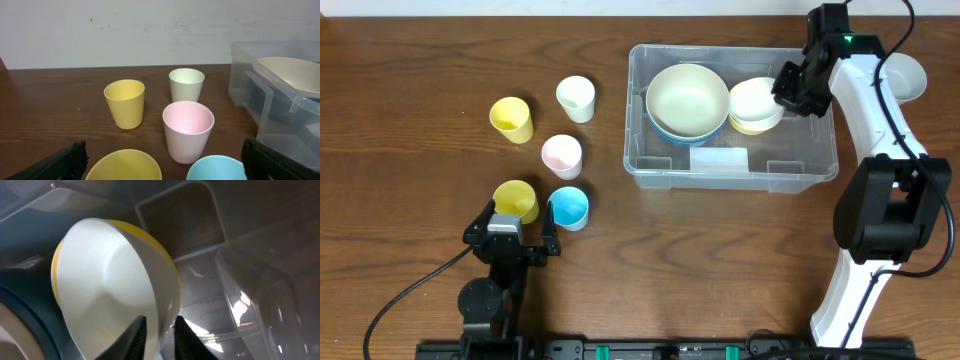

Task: Pack container
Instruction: 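Open the right gripper and release the white bowl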

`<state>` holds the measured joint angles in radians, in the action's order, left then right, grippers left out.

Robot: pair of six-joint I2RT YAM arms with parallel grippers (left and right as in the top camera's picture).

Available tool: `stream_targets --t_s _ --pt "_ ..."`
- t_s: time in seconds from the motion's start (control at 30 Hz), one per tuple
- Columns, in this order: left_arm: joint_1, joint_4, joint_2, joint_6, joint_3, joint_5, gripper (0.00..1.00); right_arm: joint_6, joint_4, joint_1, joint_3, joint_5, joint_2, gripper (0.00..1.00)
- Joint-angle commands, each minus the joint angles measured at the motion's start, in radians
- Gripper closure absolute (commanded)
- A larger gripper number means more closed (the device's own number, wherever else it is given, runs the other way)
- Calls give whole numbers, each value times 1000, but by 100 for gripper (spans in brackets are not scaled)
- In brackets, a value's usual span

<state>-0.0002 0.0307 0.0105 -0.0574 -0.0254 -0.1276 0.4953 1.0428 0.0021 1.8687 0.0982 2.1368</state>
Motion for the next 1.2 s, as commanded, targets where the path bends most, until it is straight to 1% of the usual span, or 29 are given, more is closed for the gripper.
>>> stream_targets --t_s 0.0,0.1,0.2,0.23,0.4,0.73,1.03,1.1,1.13,1.17 --pt "6 28 -6 -13 21 -11 2 5 1 5 -2 8 -3 74" --pt "6 28 -6 -13 21 -11 2 5 1 5 -2 8 -3 74" --pt "6 28 -6 -13 21 -11 2 5 1 5 -2 8 -3 87" --pt "6 28 -6 -13 21 -11 2 5 1 5 -2 8 -3 89" --pt "6 28 -6 -13 21 -11 2 5 2 5 -2 8 -3 98" --pt "6 28 -6 -13 21 -11 2 6 4 5 -2 8 -3 99" --pt "6 28 -6 -13 21 -11 2 5 8 5 -2 14 -3 93" --pt "6 28 -6 -13 21 -11 2 5 8 5 -2 15 -3 84" --pt "6 29 -6 -13 21 -11 2 5 9 5 -2 15 -3 73" --pt "6 29 -6 -13 21 -11 2 5 9 5 -2 15 -3 69"
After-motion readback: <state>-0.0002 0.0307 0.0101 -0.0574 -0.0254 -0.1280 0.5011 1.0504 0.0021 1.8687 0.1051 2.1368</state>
